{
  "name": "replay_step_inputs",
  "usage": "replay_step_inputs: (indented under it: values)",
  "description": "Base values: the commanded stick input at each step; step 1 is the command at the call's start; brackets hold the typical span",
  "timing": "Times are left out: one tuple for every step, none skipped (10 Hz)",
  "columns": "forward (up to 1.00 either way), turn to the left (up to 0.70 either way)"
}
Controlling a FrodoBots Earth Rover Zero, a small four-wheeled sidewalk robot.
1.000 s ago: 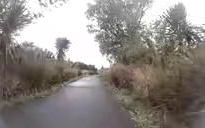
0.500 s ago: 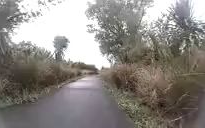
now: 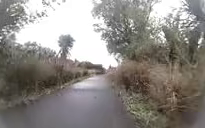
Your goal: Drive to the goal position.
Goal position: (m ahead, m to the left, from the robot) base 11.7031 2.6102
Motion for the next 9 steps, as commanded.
replay_step_inputs:
  values:
    - [0.7,0.0]
    - [0.7,0.0]
    - [0.7,0.0]
    - [0.7,0.0]
    - [0.7,0.0]
    - [0.7,0.0]
    - [0.7,0.0]
    - [0.7,0.0]
    - [0.7,0.0]
